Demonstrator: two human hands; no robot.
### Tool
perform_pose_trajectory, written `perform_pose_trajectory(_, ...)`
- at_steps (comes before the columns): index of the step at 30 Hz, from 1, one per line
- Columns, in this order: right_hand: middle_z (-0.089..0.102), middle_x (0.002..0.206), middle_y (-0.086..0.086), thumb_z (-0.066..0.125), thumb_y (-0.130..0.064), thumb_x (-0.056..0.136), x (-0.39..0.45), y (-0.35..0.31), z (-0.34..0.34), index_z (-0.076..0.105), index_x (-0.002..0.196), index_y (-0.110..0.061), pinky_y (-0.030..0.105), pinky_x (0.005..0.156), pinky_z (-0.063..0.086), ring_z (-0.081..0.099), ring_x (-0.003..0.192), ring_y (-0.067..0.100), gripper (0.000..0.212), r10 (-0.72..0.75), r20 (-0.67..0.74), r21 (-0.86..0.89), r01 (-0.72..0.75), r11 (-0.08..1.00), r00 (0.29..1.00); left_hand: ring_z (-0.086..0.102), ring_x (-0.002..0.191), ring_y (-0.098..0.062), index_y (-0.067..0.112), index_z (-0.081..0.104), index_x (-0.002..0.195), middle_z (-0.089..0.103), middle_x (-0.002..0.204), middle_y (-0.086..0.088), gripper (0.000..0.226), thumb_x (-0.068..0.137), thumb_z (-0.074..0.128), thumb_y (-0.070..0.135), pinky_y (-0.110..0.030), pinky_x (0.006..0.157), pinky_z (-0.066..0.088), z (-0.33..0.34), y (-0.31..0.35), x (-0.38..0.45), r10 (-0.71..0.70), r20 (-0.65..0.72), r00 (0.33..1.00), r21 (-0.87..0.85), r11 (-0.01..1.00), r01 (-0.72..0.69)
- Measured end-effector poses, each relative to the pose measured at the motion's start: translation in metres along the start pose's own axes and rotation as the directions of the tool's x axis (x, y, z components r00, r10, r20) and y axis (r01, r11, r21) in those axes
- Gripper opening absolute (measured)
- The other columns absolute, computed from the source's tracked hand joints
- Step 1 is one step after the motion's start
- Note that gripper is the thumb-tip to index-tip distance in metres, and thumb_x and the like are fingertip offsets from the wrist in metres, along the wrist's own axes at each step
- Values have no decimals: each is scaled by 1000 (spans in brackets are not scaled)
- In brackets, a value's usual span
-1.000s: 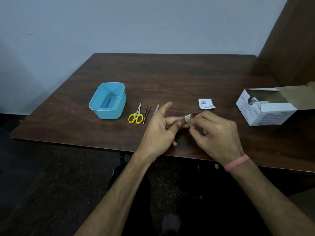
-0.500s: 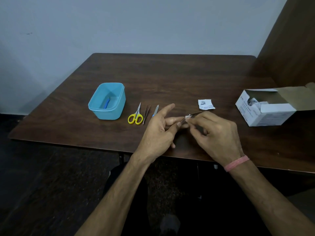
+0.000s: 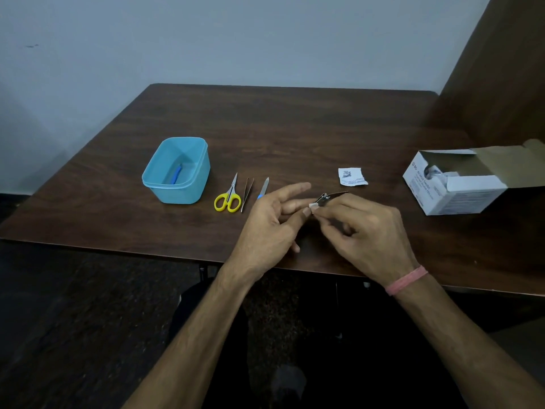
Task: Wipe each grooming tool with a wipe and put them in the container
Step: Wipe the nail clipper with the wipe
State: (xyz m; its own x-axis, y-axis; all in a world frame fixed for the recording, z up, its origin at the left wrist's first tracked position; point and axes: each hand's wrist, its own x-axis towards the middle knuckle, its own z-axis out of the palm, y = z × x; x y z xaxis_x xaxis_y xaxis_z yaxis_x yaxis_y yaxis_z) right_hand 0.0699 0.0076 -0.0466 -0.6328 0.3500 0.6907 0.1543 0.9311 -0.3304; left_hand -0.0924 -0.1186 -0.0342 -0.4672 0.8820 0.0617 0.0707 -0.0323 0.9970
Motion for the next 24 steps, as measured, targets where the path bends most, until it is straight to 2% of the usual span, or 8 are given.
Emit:
perform_pose_trajectory(3,78,103,-12,79,-14,98,1,1,1,85,105,-23,30,62,56,43,79,-9,13,36,-30,-31,-37,999,999,81,116,-17,12,61,156,85,126,3,42,114,62,5,-20,45,54,0,2,1,-1,-15,1000,-27,1000,1)
perform_pose_trajectory(6,78,106,-12,78,-14,99,1,0,0,85,107,-23,32,64,58,46,80,-9,14,4,-19,-16,-4,1000,1000,82,110,-22,11,62,154,86,121,-2,41,113,64,5,-21,45,54,0,0,1,18,-32,999,-45,999,-20)
perform_pose_trajectory(9,78,105,-10,78,-15,101,1,-3,-1,85,109,-22,32,66,58,49,79,-7,12,16,-47,-18,-17,1000,999,82,107,-15,9,64,150,86,119,-3,41,110,69,3,-20,44,54,0,0,1,19,-36,999,-95,995,-22)
perform_pose_trajectory(12,78,105,-8,79,-16,101,2,-3,0,84,110,-21,39,66,60,65,74,7,11,48,-94,-29,-51,998,994,83,111,-18,8,65,147,86,121,-4,40,108,71,2,-21,45,55,-1,2,1,0,-27,1000,-146,989,-4)
perform_pose_trajectory(15,78,107,-10,79,-15,100,2,-2,-1,84,110,-22,40,66,60,68,73,10,12,77,-110,-23,-80,997,991,84,111,-20,9,68,144,86,122,-6,40,106,74,1,-21,49,59,-2,2,2,-18,-17,1000,-169,986,15)
perform_pose_trajectory(21,78,105,-11,77,-18,103,2,-4,-1,83,110,-21,39,64,59,65,68,10,10,79,-98,-11,-81,997,992,83,96,-14,17,80,128,87,114,-7,41,92,88,-2,-20,52,60,-2,0,3,-32,-61,998,-165,986,21)
perform_pose_trajectory(24,77,104,-11,75,-19,104,2,-5,-2,82,109,-20,40,62,58,63,66,12,8,66,-103,-13,-67,998,993,81,86,-12,22,84,117,87,102,-4,39,87,91,-4,-21,52,60,0,3,2,-27,-88,996,-166,986,12)
